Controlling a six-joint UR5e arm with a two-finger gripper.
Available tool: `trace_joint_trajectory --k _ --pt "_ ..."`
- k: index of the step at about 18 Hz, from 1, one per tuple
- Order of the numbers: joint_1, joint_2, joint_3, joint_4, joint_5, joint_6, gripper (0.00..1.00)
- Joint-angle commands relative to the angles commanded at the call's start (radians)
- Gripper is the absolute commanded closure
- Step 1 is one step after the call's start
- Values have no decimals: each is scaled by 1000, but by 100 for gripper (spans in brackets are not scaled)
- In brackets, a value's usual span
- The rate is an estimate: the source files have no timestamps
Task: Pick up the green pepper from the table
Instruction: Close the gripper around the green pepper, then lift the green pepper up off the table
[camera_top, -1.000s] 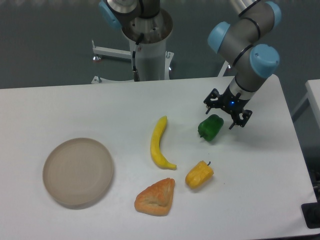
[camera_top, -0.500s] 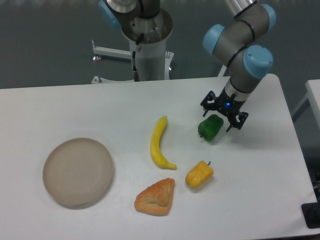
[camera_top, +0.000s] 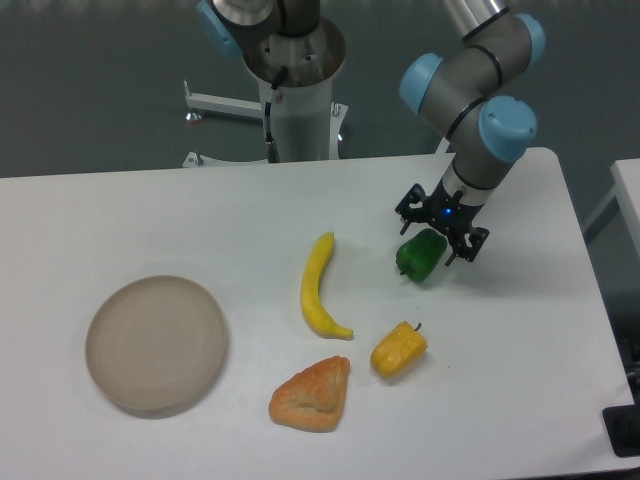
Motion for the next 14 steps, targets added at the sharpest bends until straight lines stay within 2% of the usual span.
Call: trace_joint_trajectory --k 1,2,3,5,6,10,14 --pt "2 -2 5 0 0 2 33" --pt "2 0 9 0 0 2 46" --pt "2 0 12 -2 2 2 55" --pt "2 0 17 -2 2 2 64" --pt "2 0 18 -2 2 2 67" --pt "0 0 58 -2 5 3 67" --pt "-17 -11 158 -9 11 8 67"
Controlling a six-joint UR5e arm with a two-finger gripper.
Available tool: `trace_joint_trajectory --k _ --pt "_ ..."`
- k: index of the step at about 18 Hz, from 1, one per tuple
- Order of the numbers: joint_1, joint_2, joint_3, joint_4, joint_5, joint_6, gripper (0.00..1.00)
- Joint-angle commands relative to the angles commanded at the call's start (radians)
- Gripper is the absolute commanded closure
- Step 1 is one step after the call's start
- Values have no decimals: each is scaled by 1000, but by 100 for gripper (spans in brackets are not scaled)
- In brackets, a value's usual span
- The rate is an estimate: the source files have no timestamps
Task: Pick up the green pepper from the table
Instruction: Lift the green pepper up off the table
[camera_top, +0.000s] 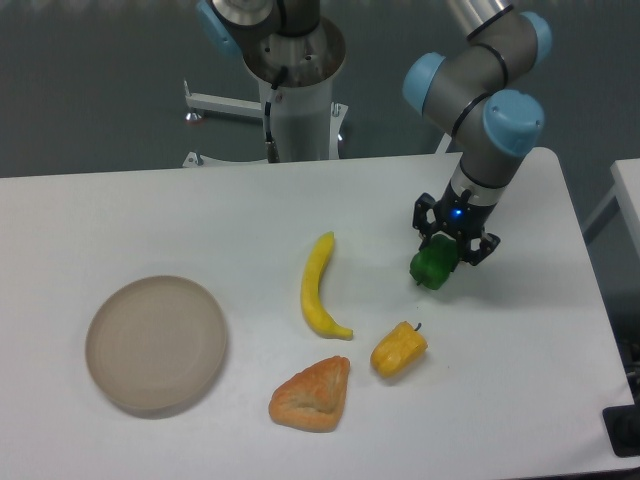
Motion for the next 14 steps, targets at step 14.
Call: trace_joint_trajectory --k 14 --pt "-83 -121 292 -5 161 114 67"
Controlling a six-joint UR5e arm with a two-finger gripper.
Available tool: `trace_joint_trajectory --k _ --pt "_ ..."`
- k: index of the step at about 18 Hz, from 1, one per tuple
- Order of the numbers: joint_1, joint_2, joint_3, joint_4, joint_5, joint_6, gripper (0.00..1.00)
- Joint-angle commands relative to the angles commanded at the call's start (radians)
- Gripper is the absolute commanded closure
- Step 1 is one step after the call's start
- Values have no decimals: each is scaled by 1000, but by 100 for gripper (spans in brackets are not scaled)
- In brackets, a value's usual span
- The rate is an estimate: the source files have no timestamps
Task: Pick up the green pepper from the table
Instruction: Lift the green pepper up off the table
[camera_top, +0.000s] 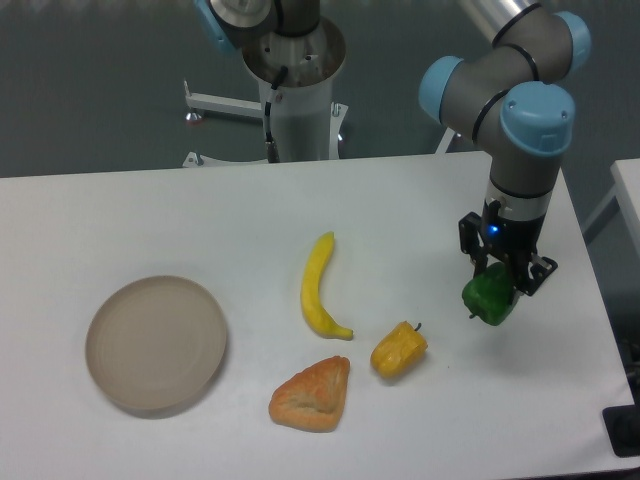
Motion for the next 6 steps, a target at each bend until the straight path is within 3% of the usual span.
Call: trace_joint_trajectory --k 6 --pt "-17 -6 -2 3 14 2 67"
